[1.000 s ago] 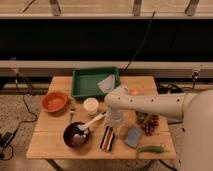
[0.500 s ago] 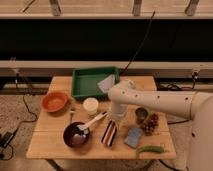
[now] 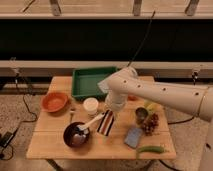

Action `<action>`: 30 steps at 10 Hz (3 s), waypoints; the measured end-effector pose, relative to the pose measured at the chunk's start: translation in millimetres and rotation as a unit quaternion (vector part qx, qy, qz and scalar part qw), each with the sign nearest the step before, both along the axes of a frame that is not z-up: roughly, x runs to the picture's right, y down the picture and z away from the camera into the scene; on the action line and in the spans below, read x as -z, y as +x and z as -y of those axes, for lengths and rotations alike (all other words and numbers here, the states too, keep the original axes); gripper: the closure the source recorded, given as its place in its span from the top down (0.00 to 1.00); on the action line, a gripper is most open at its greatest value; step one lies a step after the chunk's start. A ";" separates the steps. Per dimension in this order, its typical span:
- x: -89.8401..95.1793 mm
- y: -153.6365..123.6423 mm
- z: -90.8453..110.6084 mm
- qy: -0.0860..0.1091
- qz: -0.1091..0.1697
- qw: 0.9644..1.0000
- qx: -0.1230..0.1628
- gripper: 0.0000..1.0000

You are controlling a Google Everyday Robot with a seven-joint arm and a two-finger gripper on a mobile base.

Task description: Place eraser in paper cup

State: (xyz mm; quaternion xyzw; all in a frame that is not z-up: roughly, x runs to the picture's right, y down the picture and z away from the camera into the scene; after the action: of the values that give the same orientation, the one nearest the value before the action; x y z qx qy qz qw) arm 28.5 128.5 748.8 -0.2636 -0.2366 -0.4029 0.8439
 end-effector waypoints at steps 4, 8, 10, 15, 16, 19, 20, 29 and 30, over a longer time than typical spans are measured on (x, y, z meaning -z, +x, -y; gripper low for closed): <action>11.9 -5.4 16.7 0.013 0.011 1.000 -0.008 0.00; 11.8 -0.1 16.0 0.018 0.008 1.000 -0.017 0.00; 6.8 18.5 26.0 0.037 0.005 0.999 -0.036 0.00; -26.3 36.9 111.3 0.104 0.023 0.992 -0.060 0.00; -28.1 33.4 119.6 0.113 0.026 0.991 -0.060 0.00; -32.6 8.9 137.1 0.138 0.040 0.988 -0.058 0.00; -32.6 4.1 139.9 0.144 0.043 0.987 -0.056 0.00; -50.9 -47.0 157.8 0.191 0.072 0.979 -0.019 0.00; -53.9 -50.7 156.5 0.192 0.074 0.978 -0.015 0.00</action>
State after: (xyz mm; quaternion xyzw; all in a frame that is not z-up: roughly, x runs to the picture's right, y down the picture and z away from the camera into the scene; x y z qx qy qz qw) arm -22.2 -27.9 802.7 -0.0622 -0.2206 -0.4467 0.8648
